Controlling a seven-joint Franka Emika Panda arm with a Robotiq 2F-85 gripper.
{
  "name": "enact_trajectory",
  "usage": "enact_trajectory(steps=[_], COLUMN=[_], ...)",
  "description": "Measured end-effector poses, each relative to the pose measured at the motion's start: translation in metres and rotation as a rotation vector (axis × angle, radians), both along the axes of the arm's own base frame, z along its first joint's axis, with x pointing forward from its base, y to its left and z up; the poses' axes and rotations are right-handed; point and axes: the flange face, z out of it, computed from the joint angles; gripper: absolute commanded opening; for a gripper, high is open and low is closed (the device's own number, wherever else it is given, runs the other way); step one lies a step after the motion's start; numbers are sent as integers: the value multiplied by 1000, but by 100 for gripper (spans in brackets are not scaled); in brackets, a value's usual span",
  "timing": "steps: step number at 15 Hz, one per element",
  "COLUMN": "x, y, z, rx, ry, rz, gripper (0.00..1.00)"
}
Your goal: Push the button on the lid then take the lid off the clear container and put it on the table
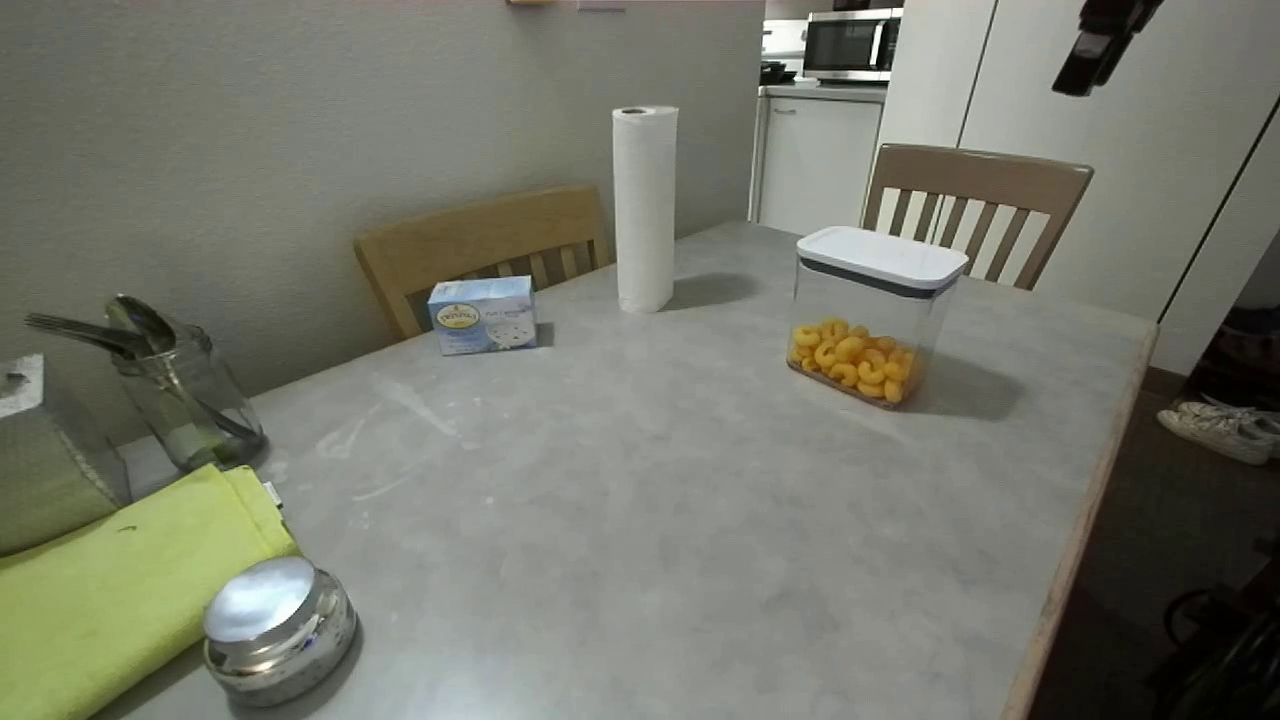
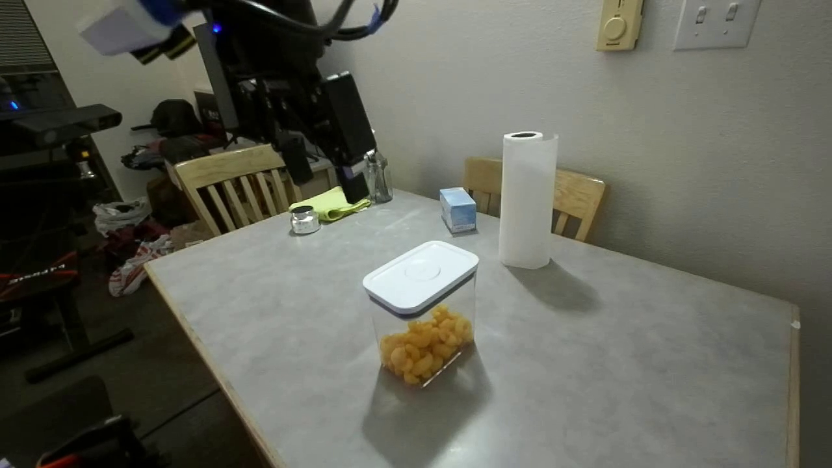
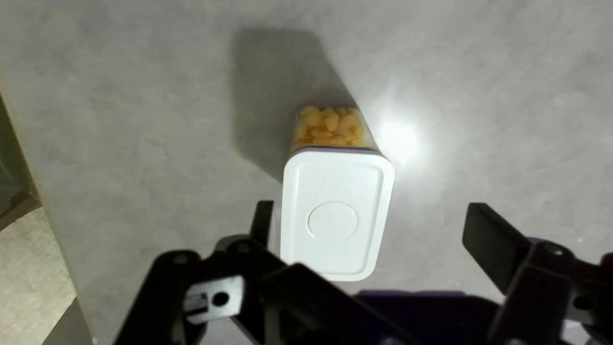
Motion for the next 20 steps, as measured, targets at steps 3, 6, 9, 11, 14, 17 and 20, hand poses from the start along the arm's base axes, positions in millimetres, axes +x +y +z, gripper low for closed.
enact_trajectory(steps=[3, 6, 9, 11, 14, 17, 20], x=[18, 18, 18, 22, 32, 50, 74], y=[-8, -5, -5, -8, -19, -32, -41], z=[-9, -7, -7, -15, -33, -47, -52], rx=[103, 100, 100, 95, 69, 31, 20], ry=[32, 30, 31, 35, 24, -5, -37], rz=[50, 49, 49, 44, 32, 19, 13], gripper=[100, 100, 100, 100, 100, 100, 100])
